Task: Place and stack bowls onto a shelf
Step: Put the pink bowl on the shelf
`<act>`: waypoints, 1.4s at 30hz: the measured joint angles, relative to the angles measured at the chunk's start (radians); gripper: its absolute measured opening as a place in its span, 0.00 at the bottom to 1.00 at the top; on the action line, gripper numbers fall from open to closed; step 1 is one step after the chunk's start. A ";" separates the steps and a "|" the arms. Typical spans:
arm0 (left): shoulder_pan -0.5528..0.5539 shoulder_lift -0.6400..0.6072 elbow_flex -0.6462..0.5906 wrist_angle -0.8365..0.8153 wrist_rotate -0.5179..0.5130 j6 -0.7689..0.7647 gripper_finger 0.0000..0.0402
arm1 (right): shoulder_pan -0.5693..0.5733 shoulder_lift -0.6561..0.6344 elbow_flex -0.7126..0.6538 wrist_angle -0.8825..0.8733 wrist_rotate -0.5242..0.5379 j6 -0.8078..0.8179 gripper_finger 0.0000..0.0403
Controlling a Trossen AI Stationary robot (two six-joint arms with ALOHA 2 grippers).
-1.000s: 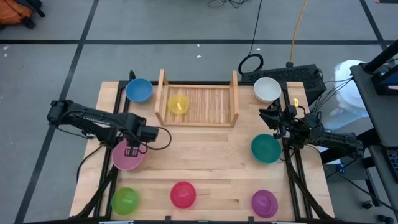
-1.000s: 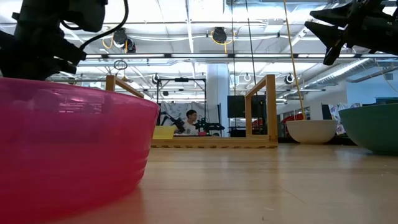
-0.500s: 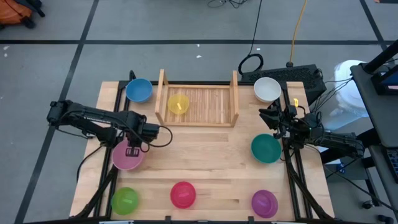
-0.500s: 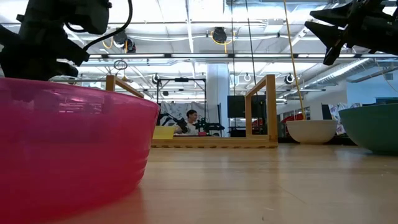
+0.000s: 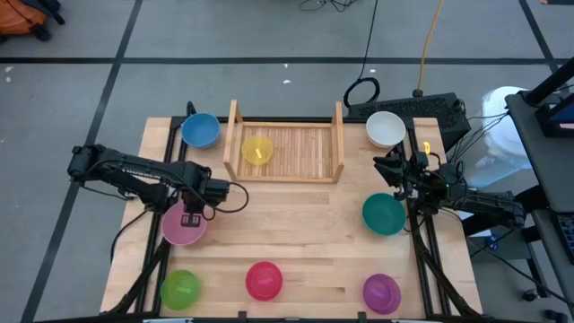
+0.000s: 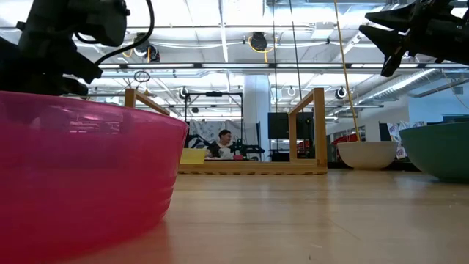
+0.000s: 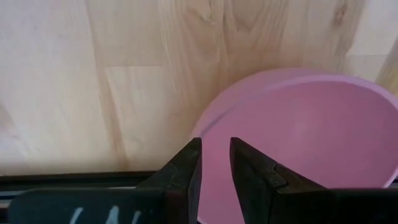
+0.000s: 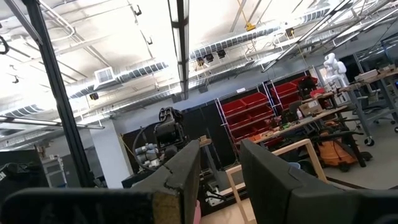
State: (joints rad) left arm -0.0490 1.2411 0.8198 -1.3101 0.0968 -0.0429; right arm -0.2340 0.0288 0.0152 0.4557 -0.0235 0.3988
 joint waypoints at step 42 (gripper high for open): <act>0.000 0.000 -0.012 0.008 -0.027 -0.019 0.22 | 0.000 0.000 0.000 0.000 -0.001 -0.026 0.27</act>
State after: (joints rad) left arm -0.0490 1.2415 0.8082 -1.3022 0.0700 -0.0616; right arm -0.2338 0.0288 0.0154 0.4557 -0.0248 0.3729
